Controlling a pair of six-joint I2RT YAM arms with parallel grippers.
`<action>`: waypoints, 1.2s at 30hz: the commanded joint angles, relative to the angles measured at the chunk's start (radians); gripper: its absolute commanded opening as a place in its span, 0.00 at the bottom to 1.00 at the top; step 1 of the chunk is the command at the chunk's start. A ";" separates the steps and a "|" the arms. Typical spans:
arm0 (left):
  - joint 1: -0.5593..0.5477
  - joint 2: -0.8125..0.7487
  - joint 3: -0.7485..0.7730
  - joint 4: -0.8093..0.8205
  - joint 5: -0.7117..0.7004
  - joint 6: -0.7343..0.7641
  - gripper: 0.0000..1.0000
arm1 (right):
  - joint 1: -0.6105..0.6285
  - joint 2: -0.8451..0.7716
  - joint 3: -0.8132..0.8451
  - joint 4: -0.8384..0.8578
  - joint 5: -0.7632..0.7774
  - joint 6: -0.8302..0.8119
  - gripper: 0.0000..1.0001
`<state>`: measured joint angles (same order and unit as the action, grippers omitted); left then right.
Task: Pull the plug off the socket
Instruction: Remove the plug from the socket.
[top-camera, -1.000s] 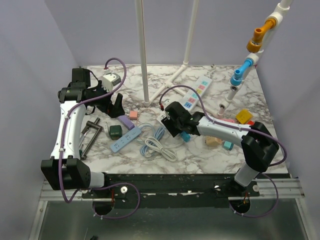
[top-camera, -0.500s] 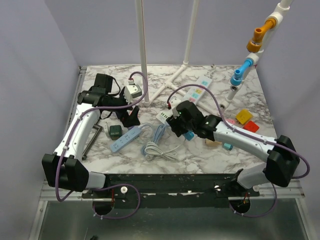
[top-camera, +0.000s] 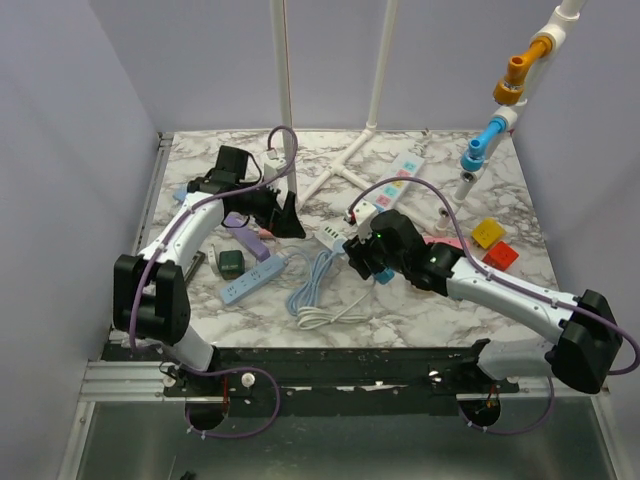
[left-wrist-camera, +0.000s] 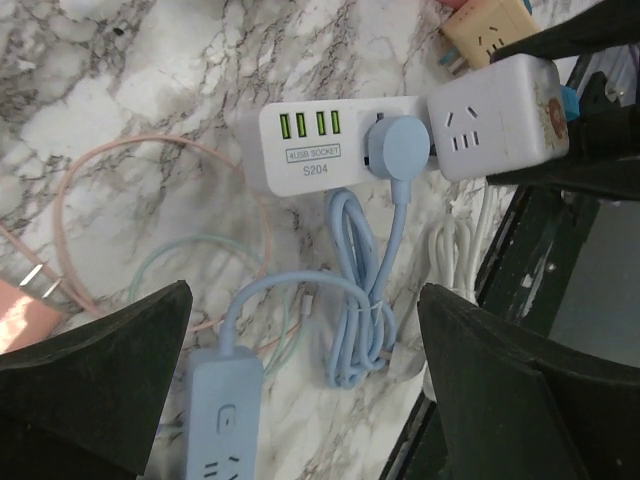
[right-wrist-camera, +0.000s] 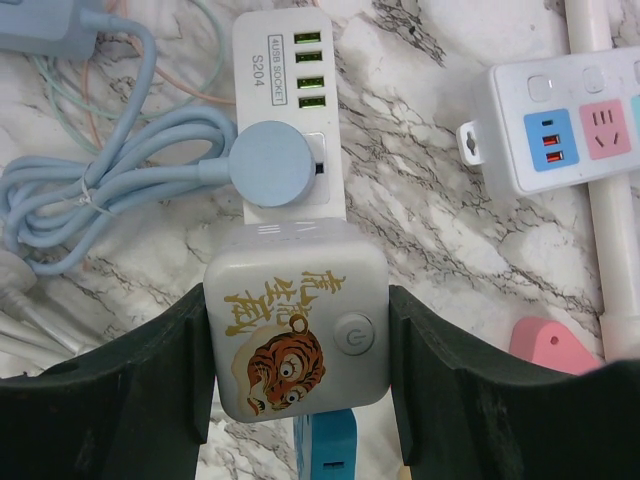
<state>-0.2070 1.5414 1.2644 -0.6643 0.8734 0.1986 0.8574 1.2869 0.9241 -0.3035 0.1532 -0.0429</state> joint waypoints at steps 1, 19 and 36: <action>-0.046 0.106 0.030 0.047 0.033 -0.151 0.98 | 0.010 -0.076 -0.016 0.133 -0.055 -0.011 0.01; -0.072 0.330 0.056 0.247 0.139 -0.380 0.99 | 0.042 -0.101 -0.029 0.203 -0.044 -0.033 0.01; -0.067 0.229 -0.100 0.398 0.248 -0.497 0.82 | 0.093 -0.091 -0.063 0.339 -0.001 -0.040 0.01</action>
<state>-0.2794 1.8244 1.1923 -0.3279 1.0447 -0.2596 0.9314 1.2102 0.8532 -0.1566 0.1387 -0.0902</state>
